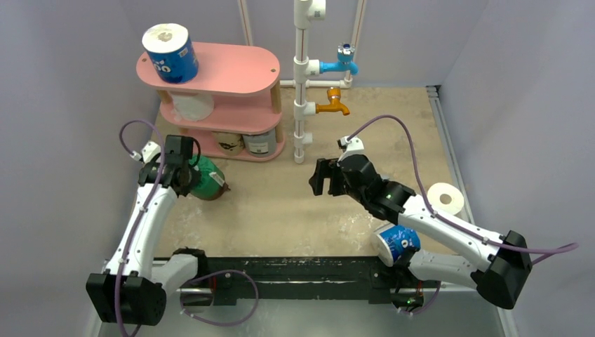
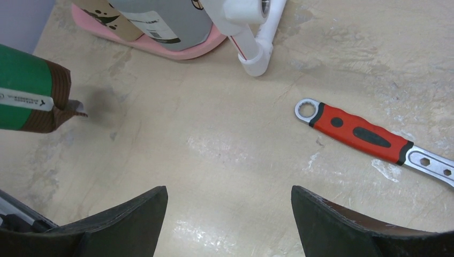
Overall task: Place and organize the paper towels onto the shelf
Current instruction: Place the paper towel on the shelf.
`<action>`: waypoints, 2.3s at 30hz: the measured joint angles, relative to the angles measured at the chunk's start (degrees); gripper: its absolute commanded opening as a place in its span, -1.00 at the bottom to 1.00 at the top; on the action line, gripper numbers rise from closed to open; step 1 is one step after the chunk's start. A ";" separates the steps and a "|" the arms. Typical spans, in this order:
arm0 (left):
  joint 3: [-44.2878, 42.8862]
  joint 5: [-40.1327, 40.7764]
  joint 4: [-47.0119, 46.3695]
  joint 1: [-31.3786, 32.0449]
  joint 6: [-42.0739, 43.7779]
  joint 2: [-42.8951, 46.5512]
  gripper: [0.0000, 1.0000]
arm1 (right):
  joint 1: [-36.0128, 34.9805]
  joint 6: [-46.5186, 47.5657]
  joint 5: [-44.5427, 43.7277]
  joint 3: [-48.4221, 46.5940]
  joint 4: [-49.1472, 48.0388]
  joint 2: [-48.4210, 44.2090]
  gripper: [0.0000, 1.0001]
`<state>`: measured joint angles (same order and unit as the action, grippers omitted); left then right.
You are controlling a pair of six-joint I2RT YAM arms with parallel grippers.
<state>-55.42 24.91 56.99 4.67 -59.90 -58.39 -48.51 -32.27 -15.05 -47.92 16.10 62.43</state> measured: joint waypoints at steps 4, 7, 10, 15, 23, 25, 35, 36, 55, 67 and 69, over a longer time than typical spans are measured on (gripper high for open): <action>-1.14 0.04 0.00 -3.50 -5.22 -3.02 -1.00 | 0.17 -0.31 -0.04 1.07 -0.24 -1.36 0.74; -1.97 0.22 0.07 -5.60 -8.46 -6.23 -1.00 | 0.22 -0.33 -0.07 1.33 -0.24 -2.54 0.74; -2.56 0.33 -0.90 -8.74 -10.40 -9.38 -1.00 | 0.20 -0.33 -0.15 1.40 -0.28 -3.78 0.75; -3.65 0.04 -3.41 -12.55 -11.50 -13.97 -1.00 | 0.22 -0.42 -0.44 1.97 -0.83 -5.46 0.75; -7.76 -1.36 -10.12 -14.71 -12.02 -22.45 -0.97 | 0.22 -0.76 -0.55 2.75 -0.96 -5.64 0.75; -8.50 -1.73 -11.21 -15.12 -12.13 -24.15 -0.97 | 0.22 -0.79 -0.61 3.13 -1.01 -6.03 0.75; -12.35 -2.60 -14.14 -15.56 -12.50 -27.23 -0.93 | 0.20 -0.87 -1.42 3.61 -1.16 -6.67 0.75; -13.00 -2.62 -14.27 -15.56 -12.50 -27.61 -0.92 | 0.20 -0.92 -1.55 3.65 -1.16 -6.62 0.75; -14.23 -6.43 -19.28 -15.67 -12.52 -33.70 -0.57 | 0.22 -1.16 -2.34 3.80 -1.55 -6.14 0.76; -14.21 -8.96 -23.08 -15.91 -11.34 -33.86 0.00 | 0.22 -1.16 -2.47 3.82 -1.79 -5.40 0.77; -14.21 -9.55 -23.89 -15.91 -10.95 -33.86 0.02 | 0.20 -1.16 -2.45 3.82 -1.84 -5.40 0.77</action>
<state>-69.63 15.35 33.10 -11.25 -70.85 -92.25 -48.31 -33.43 -17.50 -44.10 14.26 57.04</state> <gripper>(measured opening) 0.493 0.881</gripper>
